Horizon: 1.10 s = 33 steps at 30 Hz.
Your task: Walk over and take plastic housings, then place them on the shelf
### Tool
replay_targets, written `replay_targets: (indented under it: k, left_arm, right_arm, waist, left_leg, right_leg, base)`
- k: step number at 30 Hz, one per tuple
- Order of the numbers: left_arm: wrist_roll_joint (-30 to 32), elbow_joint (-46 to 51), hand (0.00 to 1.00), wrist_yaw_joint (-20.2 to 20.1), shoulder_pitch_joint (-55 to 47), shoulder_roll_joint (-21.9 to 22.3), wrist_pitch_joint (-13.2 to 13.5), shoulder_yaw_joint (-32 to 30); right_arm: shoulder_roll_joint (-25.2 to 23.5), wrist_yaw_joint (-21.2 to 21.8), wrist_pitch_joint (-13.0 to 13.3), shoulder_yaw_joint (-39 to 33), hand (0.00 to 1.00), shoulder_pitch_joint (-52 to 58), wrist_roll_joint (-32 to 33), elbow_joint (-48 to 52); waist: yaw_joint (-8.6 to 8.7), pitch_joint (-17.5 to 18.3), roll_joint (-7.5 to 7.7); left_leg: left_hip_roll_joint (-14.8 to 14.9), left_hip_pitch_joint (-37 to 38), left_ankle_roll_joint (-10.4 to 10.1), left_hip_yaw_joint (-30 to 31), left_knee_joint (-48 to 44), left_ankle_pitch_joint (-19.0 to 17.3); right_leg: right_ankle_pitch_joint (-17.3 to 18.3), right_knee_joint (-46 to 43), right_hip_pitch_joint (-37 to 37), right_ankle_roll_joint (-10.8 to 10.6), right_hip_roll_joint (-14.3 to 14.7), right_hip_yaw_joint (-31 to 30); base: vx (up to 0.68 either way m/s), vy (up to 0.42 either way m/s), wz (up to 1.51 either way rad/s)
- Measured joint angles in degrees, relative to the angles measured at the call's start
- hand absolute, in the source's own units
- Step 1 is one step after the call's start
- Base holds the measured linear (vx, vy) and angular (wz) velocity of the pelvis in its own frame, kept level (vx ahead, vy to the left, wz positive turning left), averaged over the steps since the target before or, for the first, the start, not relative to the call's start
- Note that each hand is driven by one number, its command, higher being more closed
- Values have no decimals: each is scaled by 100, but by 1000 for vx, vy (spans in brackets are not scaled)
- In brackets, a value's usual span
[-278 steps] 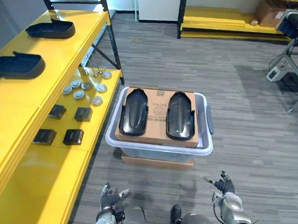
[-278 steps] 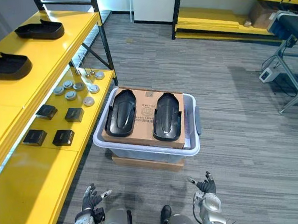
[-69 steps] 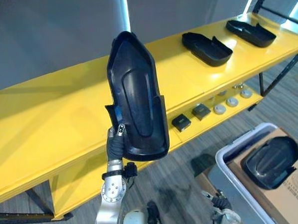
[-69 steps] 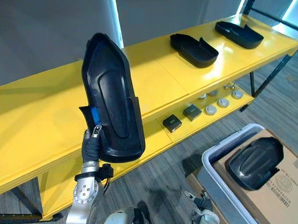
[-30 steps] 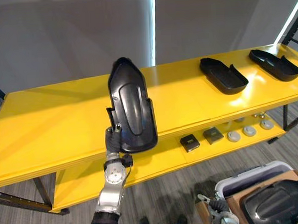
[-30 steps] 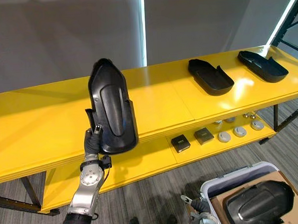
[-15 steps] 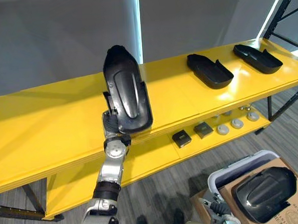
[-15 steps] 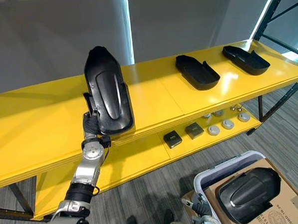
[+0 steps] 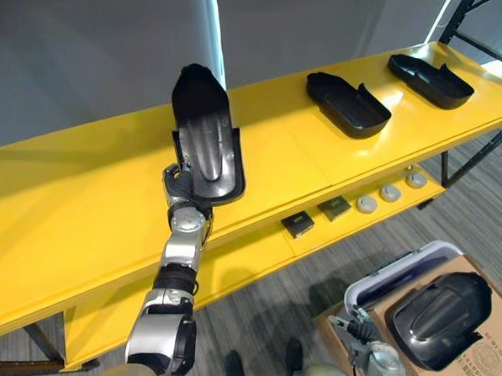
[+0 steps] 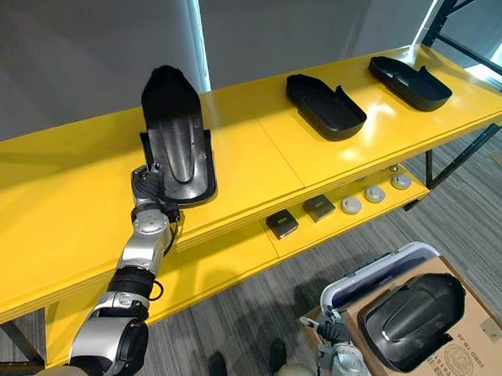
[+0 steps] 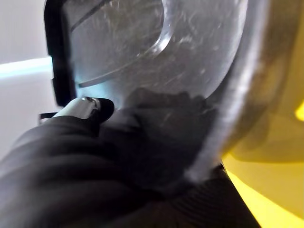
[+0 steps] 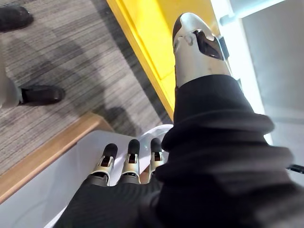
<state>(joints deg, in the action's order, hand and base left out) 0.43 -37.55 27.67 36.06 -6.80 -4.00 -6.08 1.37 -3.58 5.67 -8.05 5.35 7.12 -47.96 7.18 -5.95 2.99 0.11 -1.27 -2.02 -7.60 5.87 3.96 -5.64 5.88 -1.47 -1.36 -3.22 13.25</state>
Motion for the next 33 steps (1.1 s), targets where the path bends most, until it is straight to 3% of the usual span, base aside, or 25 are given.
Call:
replay_targets:
  k: [5, 12, 16, 24, 27, 33]
  left_arm:
    - [-706, -134, 0, 25, 144, 4, 183, -83]
    - [-876, -133, 0, 13, 144, 9, 318, -43]
    - [-872, -5, 0, 17, 120, 106, 322, 213]
    - [-868, 1127, 0, -56, -572, 450, 343, 1055]
    - [-863, 1323, 0, -275, -761, 495, 351, 1313]
    - [-85, 1683, 0, -233, -867, 534, 335, 1343]
  right_arm:
    - [3, -6, -30, -5, 0, 11, 3, 0]
    - [1, -6, -118, -16, 0, -27, 3, -1]
    - [1, -14, -119, -33, 0, -63, 2, -5]
    - [-8, -29, -122, -32, 0, -131, 2, -8]
    - [-27, -59, -147, -32, 0, -71, 2, -9]
    - [-45, -63, -172, -19, 0, -60, 4, -9]
  waist:
    - [-3, -3, 4]
    - [-6, -3, 3]
    - [-24, -5, -2]
    - [-27, -22, -28]
    - [-28, -24, -32]
    - [-45, -23, -33]
  left_leg:
    - [6, -48, -1, -16, 1, 0]
    - [-13, -10, 35, 23, -9, 28]
    - [-27, 1, 36, 86, -33, 29]
    - [-49, 19, 55, 185, -1, 42]
    - [-47, 22, 53, 245, 1, 39]
    - [-46, 18, 24, 248, 2, 21]
  right_leg:
    - [18, -2, -49, 24, -1, -5]
    - [-22, -20, 0, 14, -14, 46]
    - [-15, -20, 39, 8, -23, 85]
    - [-6, -19, 94, -5, -43, 155]
    - [10, -19, 128, -14, -46, 244]
    - [50, -18, 132, -69, -47, 256]
  base:
    - [-16, 7, -1]
    - [33, 12, 2]
    - [0, 1, 9]
    - [-18, 21, 6]
    - [-24, 23, 13]
    - [0, 0, 0]
